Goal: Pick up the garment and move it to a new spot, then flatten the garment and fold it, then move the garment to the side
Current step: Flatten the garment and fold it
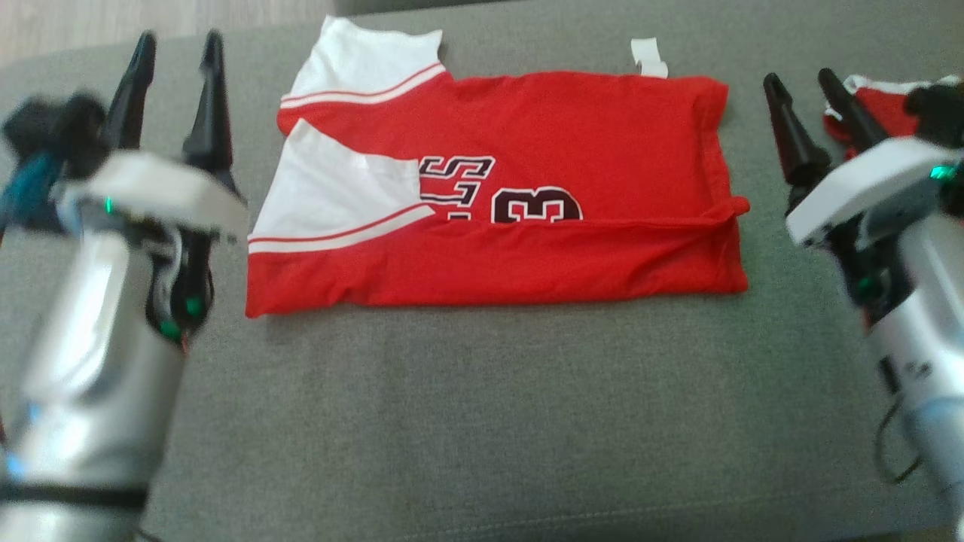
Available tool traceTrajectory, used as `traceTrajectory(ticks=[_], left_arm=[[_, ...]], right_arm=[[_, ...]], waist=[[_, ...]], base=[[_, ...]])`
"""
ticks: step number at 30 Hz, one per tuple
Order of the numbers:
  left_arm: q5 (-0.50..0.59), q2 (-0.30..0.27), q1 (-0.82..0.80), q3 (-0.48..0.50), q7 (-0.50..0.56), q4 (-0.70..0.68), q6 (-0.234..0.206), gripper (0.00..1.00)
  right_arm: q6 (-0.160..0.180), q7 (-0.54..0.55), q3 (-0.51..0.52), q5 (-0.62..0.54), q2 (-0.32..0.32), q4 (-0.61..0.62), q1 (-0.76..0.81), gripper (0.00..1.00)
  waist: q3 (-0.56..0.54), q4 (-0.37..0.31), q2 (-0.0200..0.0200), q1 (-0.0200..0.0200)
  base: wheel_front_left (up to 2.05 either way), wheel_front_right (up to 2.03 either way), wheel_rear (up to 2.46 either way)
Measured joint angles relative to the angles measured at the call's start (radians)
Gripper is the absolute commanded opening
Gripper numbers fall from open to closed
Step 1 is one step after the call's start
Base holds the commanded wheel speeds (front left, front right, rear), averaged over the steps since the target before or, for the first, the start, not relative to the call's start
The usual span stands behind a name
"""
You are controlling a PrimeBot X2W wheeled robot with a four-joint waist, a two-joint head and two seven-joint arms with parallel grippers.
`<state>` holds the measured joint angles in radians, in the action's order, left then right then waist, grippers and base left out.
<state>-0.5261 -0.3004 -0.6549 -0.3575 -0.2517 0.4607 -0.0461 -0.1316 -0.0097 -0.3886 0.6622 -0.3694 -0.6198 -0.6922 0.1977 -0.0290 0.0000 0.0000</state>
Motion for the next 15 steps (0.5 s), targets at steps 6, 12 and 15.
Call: traceTrajectory(ticks=[6, 12, 15], left_arm=[[0.053, 0.107, 0.312, 0.175, -0.005, -0.201, -0.015, 1.0], [0.129, 0.198, 0.451, 0.243, -0.005, -0.278, 0.026, 1.0], [0.165, 0.232, 0.508, 0.261, -0.005, -0.286, 0.04, 1.0]], right_arm=[[0.0, -0.149, 0.098, -0.083, 0.12, 0.068, 0.196, 1.0], [0.0, -0.198, 0.175, -0.169, 0.233, 0.111, 0.351, 1.0], [0.0, -0.206, 0.219, -0.214, 0.278, 0.126, 0.42, 1.0]], waist=[[-0.051, -0.004, 0.0001, 0.0], [-0.084, -0.016, 0.0, 0.0], [-0.099, -0.024, 0.0, 0.0]], base=[[0.0, 0.0, 0.0], [0.0, 0.0, 0.0], [0.0, 0.0, 0.0]])
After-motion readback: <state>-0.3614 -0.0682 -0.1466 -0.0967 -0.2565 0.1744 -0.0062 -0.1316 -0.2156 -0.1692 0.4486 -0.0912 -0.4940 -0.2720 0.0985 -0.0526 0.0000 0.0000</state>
